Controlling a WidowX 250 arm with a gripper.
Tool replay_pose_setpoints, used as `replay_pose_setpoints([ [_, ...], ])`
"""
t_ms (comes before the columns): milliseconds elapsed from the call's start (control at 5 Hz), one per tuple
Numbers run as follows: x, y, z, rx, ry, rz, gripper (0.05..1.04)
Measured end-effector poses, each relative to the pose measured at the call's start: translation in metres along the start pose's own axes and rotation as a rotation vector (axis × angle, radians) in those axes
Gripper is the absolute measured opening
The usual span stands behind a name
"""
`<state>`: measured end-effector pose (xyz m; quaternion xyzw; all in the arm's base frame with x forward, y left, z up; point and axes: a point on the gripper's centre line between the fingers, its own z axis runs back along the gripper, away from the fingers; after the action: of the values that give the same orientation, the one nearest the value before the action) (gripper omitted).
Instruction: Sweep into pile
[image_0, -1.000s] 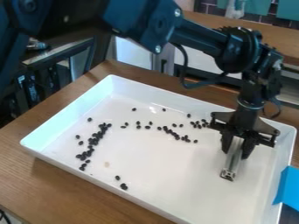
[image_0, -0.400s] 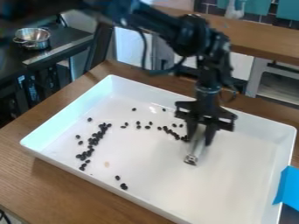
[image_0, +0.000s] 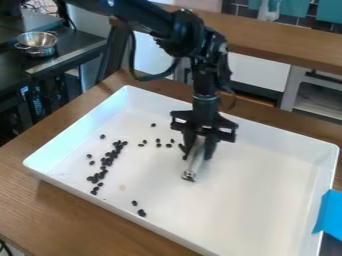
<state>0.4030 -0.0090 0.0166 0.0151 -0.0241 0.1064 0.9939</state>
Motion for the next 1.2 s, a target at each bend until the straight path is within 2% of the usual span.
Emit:
replay_pose_setpoints([
  [200, -0.001, 0.006, -0.001, 0.008, 0.005, 0.019, 0.393],
  [400, -0.003, 0.022, 0.0, 0.055, 0.031, 0.163, 0.393],
  [800, -0.003, 0.048, -0.002, 0.091, 0.087, 0.333, 0.393],
  [1200, -0.028, 0.095, -0.005, 0.106, 0.095, 0.397, 0.393],
])
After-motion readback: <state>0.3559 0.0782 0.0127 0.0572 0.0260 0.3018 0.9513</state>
